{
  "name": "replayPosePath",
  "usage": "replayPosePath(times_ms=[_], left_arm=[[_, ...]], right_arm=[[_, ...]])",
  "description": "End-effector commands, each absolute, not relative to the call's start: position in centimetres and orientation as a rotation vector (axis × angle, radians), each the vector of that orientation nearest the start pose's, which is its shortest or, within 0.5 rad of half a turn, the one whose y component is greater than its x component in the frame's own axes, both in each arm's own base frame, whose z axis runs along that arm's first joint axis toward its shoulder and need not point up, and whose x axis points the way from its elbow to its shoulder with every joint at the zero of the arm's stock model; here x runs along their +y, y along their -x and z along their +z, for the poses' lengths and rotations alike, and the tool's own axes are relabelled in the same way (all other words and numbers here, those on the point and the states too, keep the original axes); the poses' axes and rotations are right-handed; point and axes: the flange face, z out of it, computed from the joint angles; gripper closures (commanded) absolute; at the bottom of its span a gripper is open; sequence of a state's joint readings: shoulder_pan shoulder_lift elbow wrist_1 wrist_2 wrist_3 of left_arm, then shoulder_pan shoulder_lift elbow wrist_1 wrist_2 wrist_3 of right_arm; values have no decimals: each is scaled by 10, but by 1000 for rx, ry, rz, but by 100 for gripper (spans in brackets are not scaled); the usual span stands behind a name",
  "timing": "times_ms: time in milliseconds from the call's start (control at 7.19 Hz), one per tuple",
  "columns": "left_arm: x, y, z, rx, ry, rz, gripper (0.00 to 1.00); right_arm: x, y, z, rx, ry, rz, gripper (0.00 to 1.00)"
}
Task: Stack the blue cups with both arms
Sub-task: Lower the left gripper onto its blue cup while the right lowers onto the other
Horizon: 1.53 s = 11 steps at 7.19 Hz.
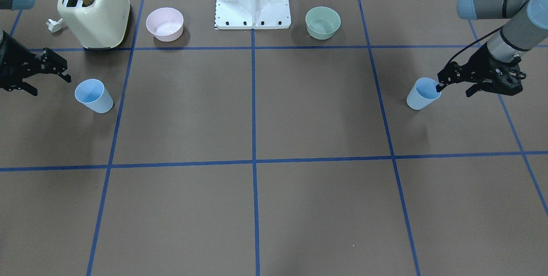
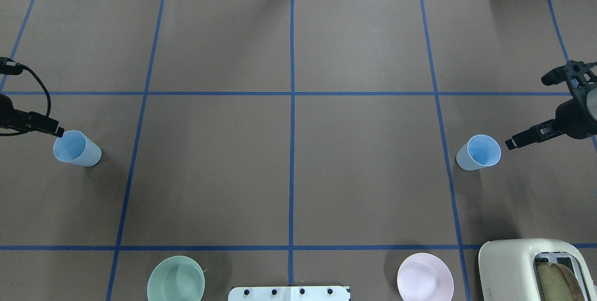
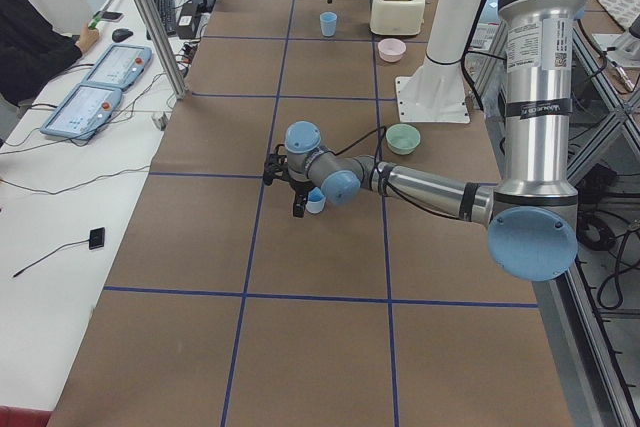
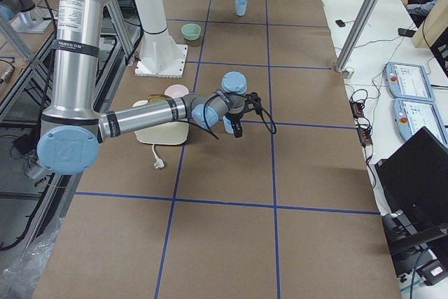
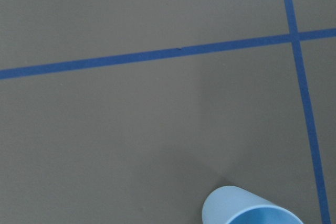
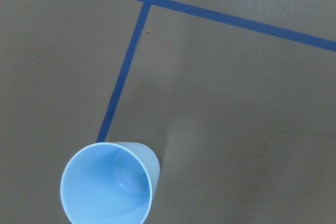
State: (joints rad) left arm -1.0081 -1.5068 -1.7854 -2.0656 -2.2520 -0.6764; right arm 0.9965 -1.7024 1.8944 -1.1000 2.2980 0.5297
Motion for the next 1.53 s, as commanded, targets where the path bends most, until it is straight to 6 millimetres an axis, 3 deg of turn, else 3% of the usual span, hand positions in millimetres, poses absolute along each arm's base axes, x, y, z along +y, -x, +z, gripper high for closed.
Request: replayPosePath(times_ms=[0, 278, 557, 974, 1391], left_arm=[[-442, -213, 533, 894, -102, 132, 11], [-434, -229, 536, 894, -79, 164, 31], [-433, -232, 537, 893, -74, 169, 53], [-432, -232, 532, 904, -78, 182, 99], [-431, -225, 515, 918, -97, 177, 100]], right_arm=[[-415, 198, 504, -930, -169, -298, 0], [-417, 216, 498, -921, -180, -320, 0], [-416, 220, 497, -922, -178, -322, 0], [-419, 227, 494, -927, -179, -331, 0], [-419, 231, 492, -927, -178, -326, 0]])
